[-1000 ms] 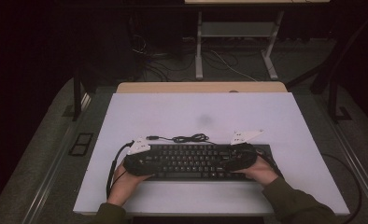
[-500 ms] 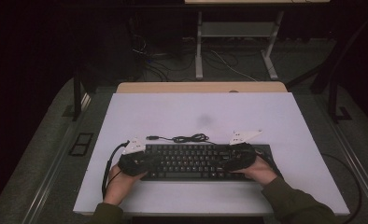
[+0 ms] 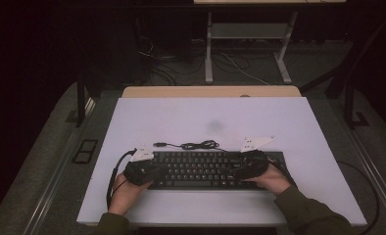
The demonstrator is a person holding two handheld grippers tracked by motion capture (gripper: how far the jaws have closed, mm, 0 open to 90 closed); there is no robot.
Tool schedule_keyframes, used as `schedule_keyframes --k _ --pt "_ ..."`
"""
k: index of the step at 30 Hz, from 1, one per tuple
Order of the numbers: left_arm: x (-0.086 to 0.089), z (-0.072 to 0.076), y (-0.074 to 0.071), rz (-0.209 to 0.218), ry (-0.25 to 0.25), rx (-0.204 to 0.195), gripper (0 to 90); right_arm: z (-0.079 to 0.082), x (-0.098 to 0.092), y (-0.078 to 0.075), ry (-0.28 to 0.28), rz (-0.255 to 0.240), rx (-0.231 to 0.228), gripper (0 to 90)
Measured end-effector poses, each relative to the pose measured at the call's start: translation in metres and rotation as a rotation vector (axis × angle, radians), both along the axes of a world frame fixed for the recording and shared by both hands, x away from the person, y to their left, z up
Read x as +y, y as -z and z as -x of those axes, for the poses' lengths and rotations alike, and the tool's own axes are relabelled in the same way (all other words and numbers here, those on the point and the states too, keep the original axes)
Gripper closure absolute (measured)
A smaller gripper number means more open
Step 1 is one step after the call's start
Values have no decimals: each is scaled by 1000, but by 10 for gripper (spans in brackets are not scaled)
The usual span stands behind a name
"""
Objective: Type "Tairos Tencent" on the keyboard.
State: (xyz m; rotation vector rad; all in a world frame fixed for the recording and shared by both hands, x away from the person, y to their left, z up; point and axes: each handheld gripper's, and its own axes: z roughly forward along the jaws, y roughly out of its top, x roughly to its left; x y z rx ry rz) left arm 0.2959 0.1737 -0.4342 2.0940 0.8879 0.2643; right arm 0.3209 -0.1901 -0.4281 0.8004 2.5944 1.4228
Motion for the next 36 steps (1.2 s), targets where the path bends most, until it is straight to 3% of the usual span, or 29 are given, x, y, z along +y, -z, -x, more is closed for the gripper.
schedule_keyframes --k 11,26,36 --pt "-1 -1 4 -7 5 15 882 0 0 0 0 3 -2 356" --pt "0 0 1 -7 10 0 878 0 -1 -1 10 1 -6 356" --pt "-2 1 0 11 3 -4 739 0 0 0 10 -6 2 356"
